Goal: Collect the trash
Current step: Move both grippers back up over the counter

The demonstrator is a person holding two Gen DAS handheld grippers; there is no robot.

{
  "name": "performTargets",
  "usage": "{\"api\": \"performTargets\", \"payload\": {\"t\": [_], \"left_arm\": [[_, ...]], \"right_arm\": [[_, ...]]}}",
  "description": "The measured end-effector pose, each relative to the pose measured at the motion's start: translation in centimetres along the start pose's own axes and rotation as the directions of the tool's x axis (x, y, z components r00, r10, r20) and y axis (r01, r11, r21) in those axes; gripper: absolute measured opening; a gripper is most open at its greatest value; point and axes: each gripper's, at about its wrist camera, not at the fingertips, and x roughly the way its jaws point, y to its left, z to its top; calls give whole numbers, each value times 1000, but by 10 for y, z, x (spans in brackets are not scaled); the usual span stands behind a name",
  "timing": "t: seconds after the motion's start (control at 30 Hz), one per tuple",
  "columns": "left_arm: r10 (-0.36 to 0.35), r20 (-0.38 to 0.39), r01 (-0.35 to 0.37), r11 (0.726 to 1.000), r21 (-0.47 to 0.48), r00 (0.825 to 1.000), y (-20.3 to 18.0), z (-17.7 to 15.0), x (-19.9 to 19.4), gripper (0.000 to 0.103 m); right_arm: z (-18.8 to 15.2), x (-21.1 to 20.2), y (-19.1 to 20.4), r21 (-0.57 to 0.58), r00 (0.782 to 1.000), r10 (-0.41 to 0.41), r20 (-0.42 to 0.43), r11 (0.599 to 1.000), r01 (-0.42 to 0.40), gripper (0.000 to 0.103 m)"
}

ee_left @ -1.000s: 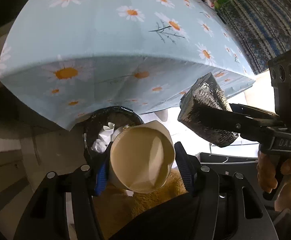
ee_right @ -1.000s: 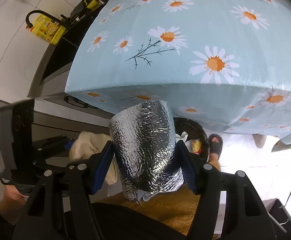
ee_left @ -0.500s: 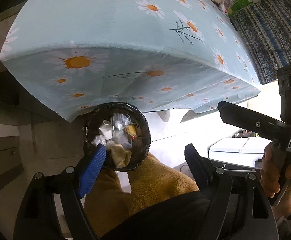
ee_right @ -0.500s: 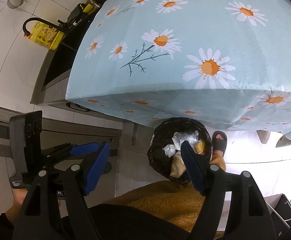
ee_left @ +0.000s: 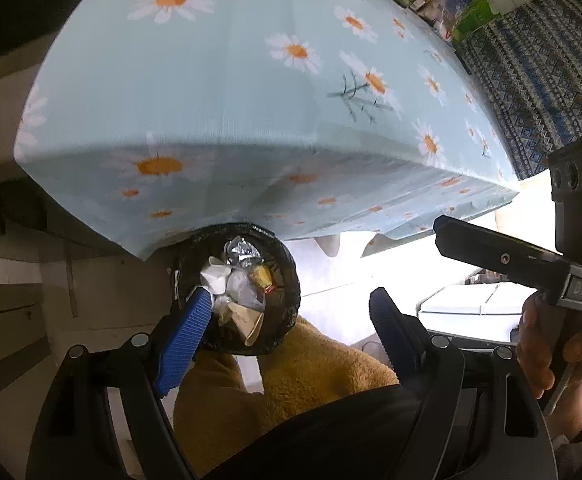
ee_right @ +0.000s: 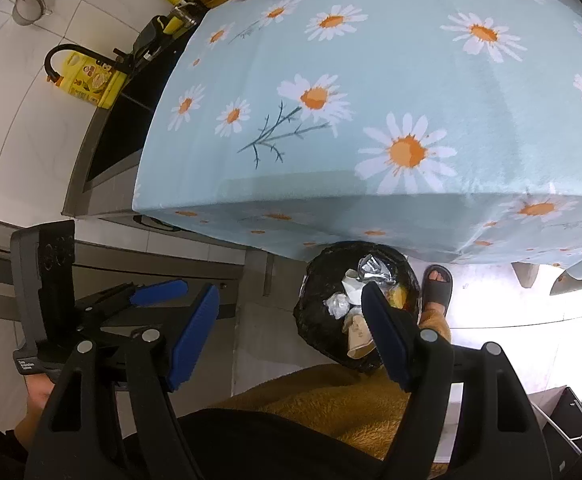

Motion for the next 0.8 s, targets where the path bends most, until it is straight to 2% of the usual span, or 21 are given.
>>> {"api": "performTargets", "payload": {"t": [0.13, 0.2, 0.37, 0.8], "left_arm": [[0, 38, 0, 1000, 2, 999, -4, 8, -14, 79], [5, 62, -5, 1000, 7, 998, -6, 13, -21, 79], [-2, 123, 1, 1000, 11, 992, -14, 30, -38, 79], [7, 244, -9, 1000, 8, 970, -28, 76, -60, 79]], "right_arm": [[9, -11, 4, -21, 999, 15, 34, 1000, -14, 73], [14, -17, 7, -35, 998, 16, 56, 999, -14, 77], [34, -34, 13, -92, 993, 1, 116, 996, 10, 78], [100, -51, 12, -199, 983, -48, 179, 976, 84, 78]]}}
